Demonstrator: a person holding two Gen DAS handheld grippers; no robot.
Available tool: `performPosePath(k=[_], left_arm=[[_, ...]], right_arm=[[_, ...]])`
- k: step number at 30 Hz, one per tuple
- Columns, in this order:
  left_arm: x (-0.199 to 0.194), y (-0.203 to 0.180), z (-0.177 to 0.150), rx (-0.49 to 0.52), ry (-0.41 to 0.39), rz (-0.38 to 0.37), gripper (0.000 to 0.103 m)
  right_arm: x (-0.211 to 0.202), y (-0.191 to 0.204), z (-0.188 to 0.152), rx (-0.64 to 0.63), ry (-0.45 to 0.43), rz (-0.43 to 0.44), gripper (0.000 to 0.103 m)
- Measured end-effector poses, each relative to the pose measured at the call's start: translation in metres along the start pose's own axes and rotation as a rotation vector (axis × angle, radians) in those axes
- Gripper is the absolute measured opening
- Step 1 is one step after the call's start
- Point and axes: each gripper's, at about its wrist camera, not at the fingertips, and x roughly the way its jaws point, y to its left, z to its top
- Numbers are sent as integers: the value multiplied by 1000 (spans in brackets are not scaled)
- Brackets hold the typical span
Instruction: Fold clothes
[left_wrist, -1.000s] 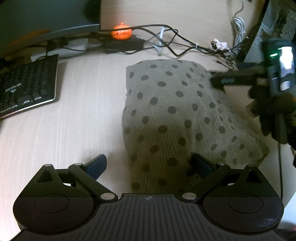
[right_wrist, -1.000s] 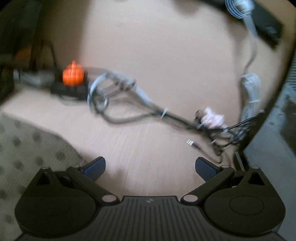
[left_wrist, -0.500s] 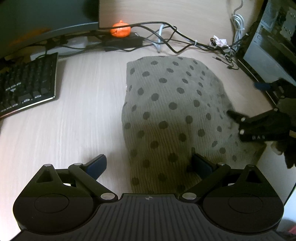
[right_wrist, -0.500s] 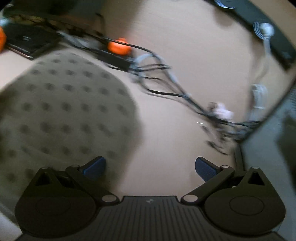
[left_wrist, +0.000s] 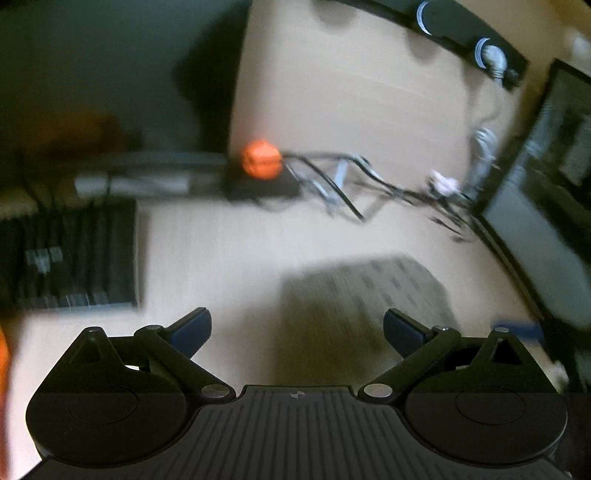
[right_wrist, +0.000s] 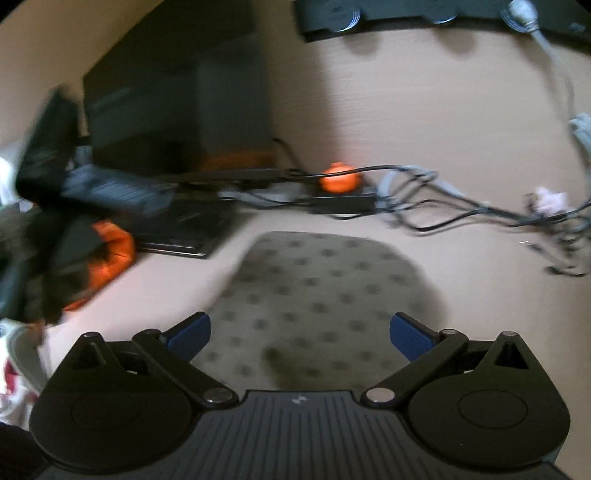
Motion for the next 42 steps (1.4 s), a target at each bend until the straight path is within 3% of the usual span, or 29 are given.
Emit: performPosePath(k=[3, 6, 9, 21, 25, 28, 33, 36, 38, 42], left_arm=[[35, -9, 19, 62, 40, 56, 102], [75, -16, 18, 161, 110, 146, 103], [83, -13, 18, 136, 115, 122, 103], [89, -3, 19, 114, 117, 81, 103], [91, -2, 18, 112, 121, 77, 103], [90, -2, 18, 107, 126, 77, 103], [90, -1, 18, 99, 128, 71, 103], [91, 0, 18, 95, 132, 68, 103], [91, 0, 19, 88, 136, 63, 103], [93, -1, 19, 79, 138, 66, 103]], right_arm=[[35, 7, -6, 30, 89, 24, 103], [60, 9, -16, 62, 139, -13, 103], [62, 10, -15, 69, 140, -44, 103], [72, 7, 4, -120, 144, -308, 103], [67, 1, 8, -124, 123, -248, 103], [46, -21, 25, -56, 63, -185, 103], [55, -62, 40, 9, 13, -416, 103], [90, -71, 31, -84, 123, -534, 103], [109, -68, 24, -131, 157, -546, 103], [114, -63, 21, -142, 140, -573, 103]])
